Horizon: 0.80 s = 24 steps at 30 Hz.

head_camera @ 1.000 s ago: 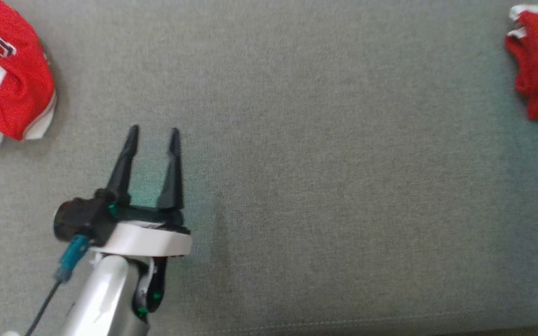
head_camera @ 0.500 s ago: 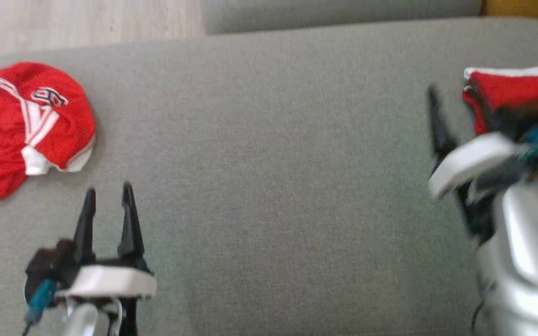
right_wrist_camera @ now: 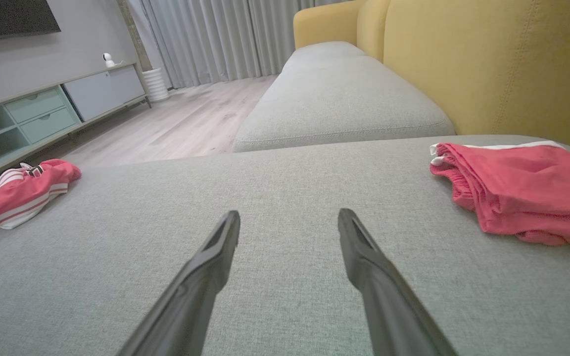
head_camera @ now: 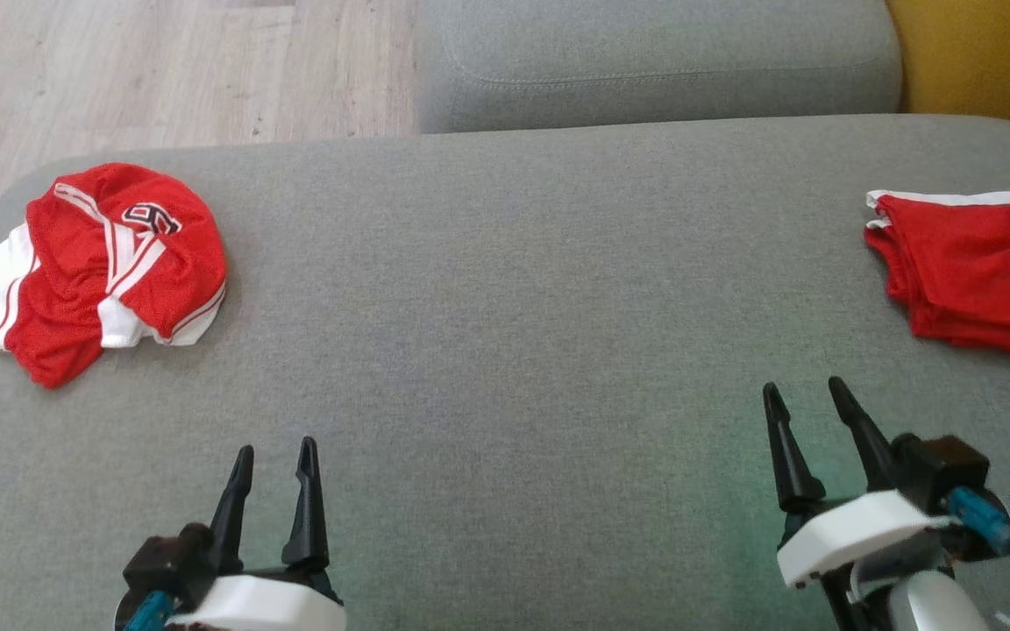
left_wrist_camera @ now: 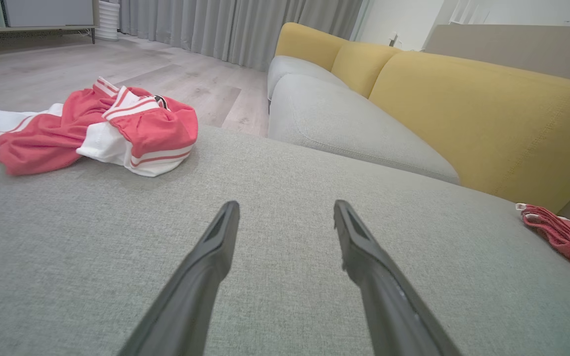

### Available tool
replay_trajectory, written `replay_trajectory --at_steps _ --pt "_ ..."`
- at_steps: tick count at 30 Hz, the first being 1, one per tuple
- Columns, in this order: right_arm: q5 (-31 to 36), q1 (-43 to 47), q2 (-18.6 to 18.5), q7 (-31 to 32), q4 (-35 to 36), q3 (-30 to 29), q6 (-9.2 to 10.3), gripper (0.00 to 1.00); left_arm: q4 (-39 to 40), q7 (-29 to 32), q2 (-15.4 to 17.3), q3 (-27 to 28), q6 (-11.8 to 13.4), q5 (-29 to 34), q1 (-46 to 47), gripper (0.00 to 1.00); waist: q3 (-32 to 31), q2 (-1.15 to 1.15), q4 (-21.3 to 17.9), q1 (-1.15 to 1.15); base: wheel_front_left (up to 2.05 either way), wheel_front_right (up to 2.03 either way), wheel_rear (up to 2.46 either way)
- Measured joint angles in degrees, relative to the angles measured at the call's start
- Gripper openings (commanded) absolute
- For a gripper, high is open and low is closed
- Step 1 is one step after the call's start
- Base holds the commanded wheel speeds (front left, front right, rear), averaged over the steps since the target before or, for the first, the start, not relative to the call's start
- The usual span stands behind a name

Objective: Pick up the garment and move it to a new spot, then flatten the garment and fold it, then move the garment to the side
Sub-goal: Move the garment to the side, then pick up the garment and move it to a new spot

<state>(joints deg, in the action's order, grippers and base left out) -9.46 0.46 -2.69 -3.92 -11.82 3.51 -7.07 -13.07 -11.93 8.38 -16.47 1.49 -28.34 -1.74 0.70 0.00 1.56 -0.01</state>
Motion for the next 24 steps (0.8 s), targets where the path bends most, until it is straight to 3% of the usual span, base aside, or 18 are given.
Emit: replay_trajectory --at_steps 24 --pt "0.03 0.46 0.01 -1.13 0.1 0.43 0.0 1.0 -1.69 -0.75 0.08 -0.23 0.01 -0.44 0.07 1.0 -0.82 0.0 1.45 0.01 0.0 0.0 0.0"
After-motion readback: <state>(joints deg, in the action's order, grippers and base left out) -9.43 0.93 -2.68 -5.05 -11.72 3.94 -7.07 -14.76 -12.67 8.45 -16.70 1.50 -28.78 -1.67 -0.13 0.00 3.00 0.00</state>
